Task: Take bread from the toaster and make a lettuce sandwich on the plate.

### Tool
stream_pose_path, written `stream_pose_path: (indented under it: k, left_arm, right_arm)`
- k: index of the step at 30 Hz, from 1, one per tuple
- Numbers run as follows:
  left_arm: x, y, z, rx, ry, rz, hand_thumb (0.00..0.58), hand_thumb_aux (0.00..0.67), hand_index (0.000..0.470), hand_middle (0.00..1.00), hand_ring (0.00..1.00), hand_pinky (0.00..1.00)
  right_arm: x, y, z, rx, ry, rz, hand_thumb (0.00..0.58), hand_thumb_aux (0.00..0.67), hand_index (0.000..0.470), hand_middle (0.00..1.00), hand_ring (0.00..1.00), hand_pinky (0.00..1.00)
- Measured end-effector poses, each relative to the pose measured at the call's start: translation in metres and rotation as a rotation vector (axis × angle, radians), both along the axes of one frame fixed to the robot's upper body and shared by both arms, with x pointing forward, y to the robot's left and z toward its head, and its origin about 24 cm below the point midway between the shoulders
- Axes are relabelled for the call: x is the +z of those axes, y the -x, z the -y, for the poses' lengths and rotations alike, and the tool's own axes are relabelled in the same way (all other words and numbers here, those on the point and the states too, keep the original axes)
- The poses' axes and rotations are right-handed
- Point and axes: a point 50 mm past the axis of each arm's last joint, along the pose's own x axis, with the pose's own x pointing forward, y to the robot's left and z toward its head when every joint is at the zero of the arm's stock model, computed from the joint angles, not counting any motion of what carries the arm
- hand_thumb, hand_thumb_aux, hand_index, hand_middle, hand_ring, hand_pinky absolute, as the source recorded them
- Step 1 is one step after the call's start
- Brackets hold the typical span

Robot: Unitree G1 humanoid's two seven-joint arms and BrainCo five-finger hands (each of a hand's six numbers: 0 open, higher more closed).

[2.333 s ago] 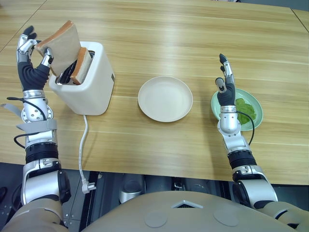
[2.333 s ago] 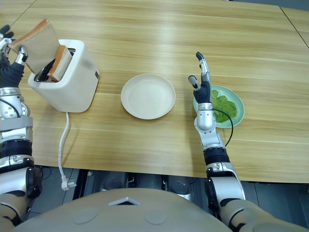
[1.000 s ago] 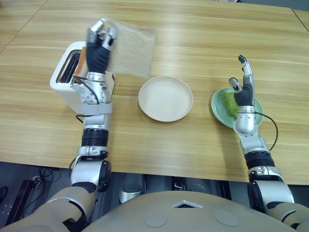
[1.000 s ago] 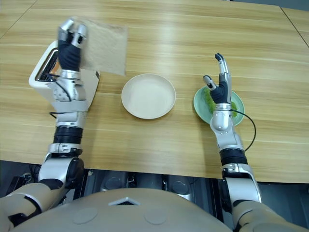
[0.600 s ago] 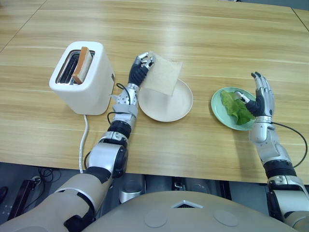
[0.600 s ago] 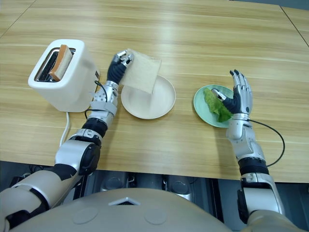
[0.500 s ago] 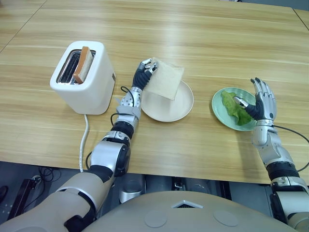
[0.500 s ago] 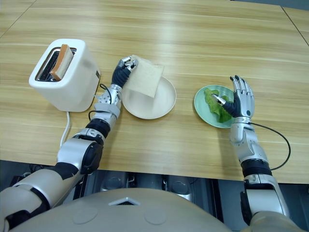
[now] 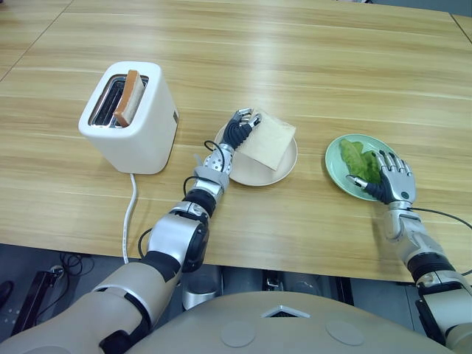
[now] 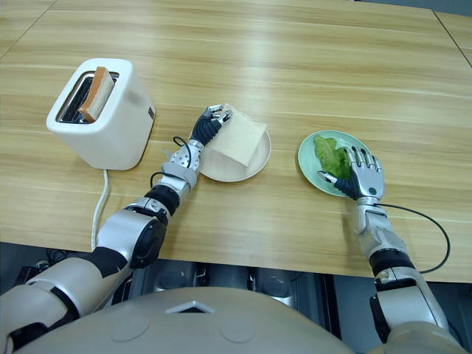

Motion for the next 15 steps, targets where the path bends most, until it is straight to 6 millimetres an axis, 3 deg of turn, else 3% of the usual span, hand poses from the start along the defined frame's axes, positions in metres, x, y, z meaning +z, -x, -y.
stream_pose_path:
  k: [1,2,3,5,6,9,11,15]
  left_arm:
    - [-0.0019,0.0007,-0.0001,0.0,-0.021,-0.003,0.546,0.507,0.348,0.91,0.91,0.91]
    - [-0.0036,0.0016,-0.0005,0.003,-0.049,0.001,0.491,0.407,0.28,0.73,0.73,0.73]
    - [-0.0038,0.0017,-0.0006,0.004,-0.058,0.004,0.489,0.405,0.278,0.71,0.71,0.71]
    - [-0.004,0.0018,-0.002,0.009,-0.096,0.02,0.472,0.381,0.262,0.55,0.55,0.55]
    - [-0.0041,0.0017,-0.0025,0.012,-0.106,0.024,0.462,0.368,0.253,0.49,0.49,0.49]
    - [-0.0042,0.002,-0.0021,0.011,-0.126,0.032,0.458,0.363,0.249,0.41,0.41,0.41]
    - [-0.0042,0.0021,-0.002,0.016,-0.133,0.038,0.449,0.352,0.242,0.3,0.3,0.3]
    - [-0.0048,0.0027,-0.0018,0.012,-0.15,0.043,0.447,0.349,0.24,0.21,0.21,0.21]
  right_arm:
    - [-0.0006,-0.0006,-0.001,0.002,-0.001,-0.002,0.244,0.16,0.11,0.0,0.0,0.0]
    - [-0.0011,-0.0013,-0.0024,0.007,0.0,0.0,0.307,0.21,0.144,0.0,0.0,0.0]
    - [-0.0012,-0.0013,-0.0026,0.008,0.0,0.001,0.319,0.221,0.152,0.0,0.0,0.0]
    - [-0.0009,-0.0024,-0.0045,0.018,0.001,0.009,0.377,0.273,0.188,0.0,0.0,0.0]
    - [-0.0004,-0.0034,-0.005,0.02,0.001,0.014,0.436,0.336,0.231,0.0,0.0,0.0]
    - [0.0009,-0.0052,-0.006,0.024,0.004,0.029,0.445,0.347,0.238,0.0,0.0,0.0]
    - [0.0013,-0.0052,-0.0063,0.025,0.001,0.039,0.487,0.402,0.276,0.0,0.0,0.0]
    - [0.0022,-0.0051,-0.0073,0.029,-0.001,0.06,0.534,0.481,0.33,0.0,0.0,0.0]
